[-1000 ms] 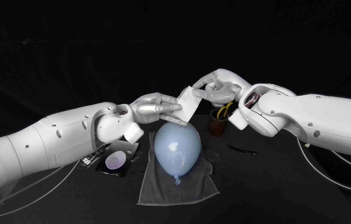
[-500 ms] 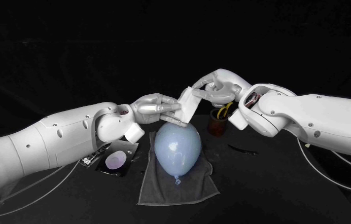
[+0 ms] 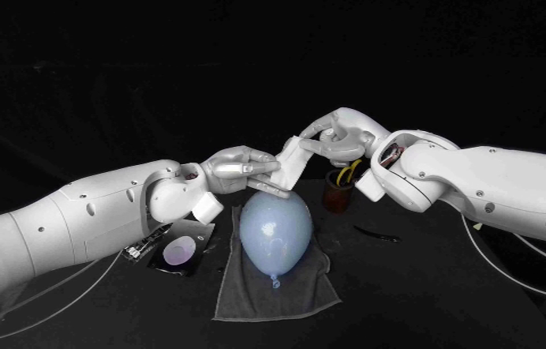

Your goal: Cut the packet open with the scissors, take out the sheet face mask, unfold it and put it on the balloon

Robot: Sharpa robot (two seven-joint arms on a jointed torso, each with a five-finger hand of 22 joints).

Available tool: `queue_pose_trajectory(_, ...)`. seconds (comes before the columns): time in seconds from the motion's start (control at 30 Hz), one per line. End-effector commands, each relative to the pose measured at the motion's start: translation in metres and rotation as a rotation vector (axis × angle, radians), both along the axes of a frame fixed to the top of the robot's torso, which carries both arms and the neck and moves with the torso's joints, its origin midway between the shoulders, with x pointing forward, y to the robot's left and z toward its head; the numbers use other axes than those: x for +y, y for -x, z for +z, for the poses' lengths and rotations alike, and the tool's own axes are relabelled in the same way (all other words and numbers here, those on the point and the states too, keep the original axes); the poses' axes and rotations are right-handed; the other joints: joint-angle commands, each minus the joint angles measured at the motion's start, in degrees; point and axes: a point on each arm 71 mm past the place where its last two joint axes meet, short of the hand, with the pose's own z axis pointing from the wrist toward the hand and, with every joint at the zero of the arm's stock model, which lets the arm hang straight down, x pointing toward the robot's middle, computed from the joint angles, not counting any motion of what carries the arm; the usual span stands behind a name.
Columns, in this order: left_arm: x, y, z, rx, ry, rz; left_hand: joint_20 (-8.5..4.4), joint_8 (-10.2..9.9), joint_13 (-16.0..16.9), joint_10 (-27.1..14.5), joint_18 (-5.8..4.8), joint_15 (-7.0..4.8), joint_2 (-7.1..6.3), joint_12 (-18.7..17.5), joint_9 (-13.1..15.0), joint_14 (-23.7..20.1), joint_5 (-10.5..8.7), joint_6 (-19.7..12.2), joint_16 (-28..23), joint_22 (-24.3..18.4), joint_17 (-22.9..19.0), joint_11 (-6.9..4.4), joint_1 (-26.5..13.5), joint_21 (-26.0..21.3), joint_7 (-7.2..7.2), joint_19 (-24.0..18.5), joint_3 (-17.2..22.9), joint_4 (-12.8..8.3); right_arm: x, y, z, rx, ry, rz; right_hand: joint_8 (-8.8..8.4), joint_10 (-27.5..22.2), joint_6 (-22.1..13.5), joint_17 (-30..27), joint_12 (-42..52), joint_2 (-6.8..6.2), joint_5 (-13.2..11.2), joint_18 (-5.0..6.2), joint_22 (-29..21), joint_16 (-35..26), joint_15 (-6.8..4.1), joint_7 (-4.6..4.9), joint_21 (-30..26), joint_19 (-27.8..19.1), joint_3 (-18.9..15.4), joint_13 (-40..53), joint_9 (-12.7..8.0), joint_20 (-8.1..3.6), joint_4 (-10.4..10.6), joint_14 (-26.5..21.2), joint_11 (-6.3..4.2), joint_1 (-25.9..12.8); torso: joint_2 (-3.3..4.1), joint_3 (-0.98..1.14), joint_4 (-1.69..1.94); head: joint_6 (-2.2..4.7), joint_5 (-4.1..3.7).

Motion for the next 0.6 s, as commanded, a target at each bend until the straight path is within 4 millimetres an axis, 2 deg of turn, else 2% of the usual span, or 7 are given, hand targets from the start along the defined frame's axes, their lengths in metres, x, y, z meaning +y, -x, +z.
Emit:
queue_pose_trajectory(0.03, -0.0005, 0.0005, 0.0004, 0.001, 0.003, -0.002, 0.42, 0.2, -0.1, -0.4, 0.87, 0.08, -1.22, -0.2, 0.1, -0.4, -0.08, -0.4, -0.3, -0.1, 0.1, 0.31, 0.3, -0.4, 0.56, -0.1, -0.7, -0.5, -0.0013, -0.0011, 0.0015, -0.014, 0.015, -0.011, 4.08, 0.7, -0.1, 7.7, 0.2, 0.48, 0.1, 1.03, 0.1, 0.2, -0.30, 0.05, -0.1, -0.1, 0.3, 4.9, 7.4, -0.10, -0.1, 4.8, -0.03, 0.3, -0.02, 0.00, 0.01, -0.04, 0.03)
queue_pose_trajectory(0.17, -0.0007, 0.0009, 0.0002, 0.004, 0.001, -0.004, 0.44, 0.2, -0.1, -0.7, 0.86, 0.21, -2.66, -0.2, 0.2, -0.6, -0.08, -0.7, -0.5, 0.0, 0.1, 0.48, 0.4, -0.6, 0.81, -0.2, -1.8, -1.4, -0.0005, -0.0007, 0.0015, -0.014, 0.014, -0.007, 4.10, 0.7, -0.1, 7.7, 0.2, 0.47, 0.1, 1.02, 0.1, 0.2, -0.28, 0.06, -0.1, -0.1, 0.3, 4.9, 7.5, -0.09, -0.1, 4.8, -0.02, 0.4, 0.00, 0.00, 0.01, -0.03, 0.04)
queue_pose_trajectory(0.3, -0.0009, 0.0011, 0.0001, 0.006, -0.001, -0.005, 0.44, 0.2, -0.1, -0.8, 0.87, 0.23, -3.31, -0.1, 0.3, -0.6, -0.08, -0.8, -0.6, 0.0, 0.2, 0.52, 0.7, -0.7, 0.88, -0.1, -2.3, -1.9, 0.0008, -0.0001, 0.0016, -0.014, 0.012, -0.003, 4.10, 0.7, -0.1, 7.7, 0.2, 0.47, 0.1, 1.02, 0.1, 0.2, -0.28, 0.06, -0.1, -0.1, 0.3, 4.9, 7.5, -0.09, -0.1, 4.8, -0.02, 0.4, 0.02, 0.01, 0.00, -0.11, 0.06)
queue_pose_trajectory(0.53, -0.0006, 0.0014, -0.0002, 0.008, -0.005, -0.008, 0.31, 0.3, 0.0, -0.6, 0.91, 0.14, -3.65, -0.1, 0.4, -0.4, -0.06, -0.7, -0.7, 0.0, 0.4, 0.43, 2.2, -0.7, 0.88, 0.1, -2.2, -3.8, 0.0007, 0.0003, 0.0020, -0.018, 0.008, -0.005, 4.10, 0.7, -0.1, 7.7, 0.2, 0.47, 0.1, 1.02, 0.1, 0.2, -0.28, 0.06, -0.1, -0.1, 0.3, 4.9, 7.5, -0.09, -0.1, 4.8, -0.02, 0.4, 0.00, -0.01, 0.00, -0.22, -0.12)
queue_pose_trajectory(0.6, -0.0005, 0.0013, -0.0004, 0.007, -0.009, -0.006, 0.22, 0.5, 0.0, -0.3, 0.94, 0.07, -3.39, 0.0, 0.5, -0.1, -0.06, -0.4, -0.6, 0.1, 0.5, 0.36, 2.5, -0.6, 0.81, 0.4, -2.0, -4.2, 0.0007, 0.0004, 0.0021, -0.018, 0.007, -0.006, 4.10, 0.7, -0.1, 7.7, 0.2, 0.47, 0.1, 1.02, 0.1, 0.2, -0.28, 0.06, -0.1, -0.1, 0.3, 4.9, 7.5, -0.09, -0.1, 4.8, -0.02, 0.4, -0.02, -0.01, 0.00, -0.24, -0.04)
